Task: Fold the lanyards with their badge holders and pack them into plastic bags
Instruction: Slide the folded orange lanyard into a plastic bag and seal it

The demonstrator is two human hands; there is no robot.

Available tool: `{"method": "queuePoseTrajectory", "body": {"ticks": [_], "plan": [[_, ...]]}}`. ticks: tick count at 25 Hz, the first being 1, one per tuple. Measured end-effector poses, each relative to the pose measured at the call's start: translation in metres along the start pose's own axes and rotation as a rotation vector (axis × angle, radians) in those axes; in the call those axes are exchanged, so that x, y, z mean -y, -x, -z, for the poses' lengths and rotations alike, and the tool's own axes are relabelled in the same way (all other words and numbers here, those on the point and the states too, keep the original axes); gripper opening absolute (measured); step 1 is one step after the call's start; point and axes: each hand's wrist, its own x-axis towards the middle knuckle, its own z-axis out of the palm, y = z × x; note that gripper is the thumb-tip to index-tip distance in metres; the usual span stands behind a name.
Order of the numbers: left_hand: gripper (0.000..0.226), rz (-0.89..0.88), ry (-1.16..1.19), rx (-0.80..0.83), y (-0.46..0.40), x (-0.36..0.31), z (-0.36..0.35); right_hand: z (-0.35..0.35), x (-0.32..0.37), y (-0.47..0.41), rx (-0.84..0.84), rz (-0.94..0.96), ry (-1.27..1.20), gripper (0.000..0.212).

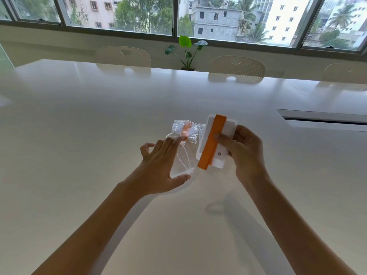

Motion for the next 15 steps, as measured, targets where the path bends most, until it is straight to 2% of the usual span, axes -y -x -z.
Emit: {"method": "queuePoseTrajectory", "body": {"ticks": [3, 7, 12, 15], "plan": [[0.092, 0.030, -0.065, -0.064, -0.001, -0.003, 0.002, -0.015, -0.004, 0.014, -0.144, 0.259, 0.187, 0.021], [0.092, 0.080, -0.142, -0.159, -0.003, -0.008, -0.001, -0.031, -0.011, 0.028, -0.181, 0.491, 0.250, 0.027], [0.090, 0.125, -0.162, -0.226, -0.005, -0.009, -0.003, -0.042, -0.018, 0.030, -0.144, 0.474, 0.266, 0.034], [0.092, 0.119, -0.136, -0.205, -0.005, -0.008, -0.003, -0.042, -0.018, 0.025, -0.110, 0.342, 0.237, 0.031]]}}
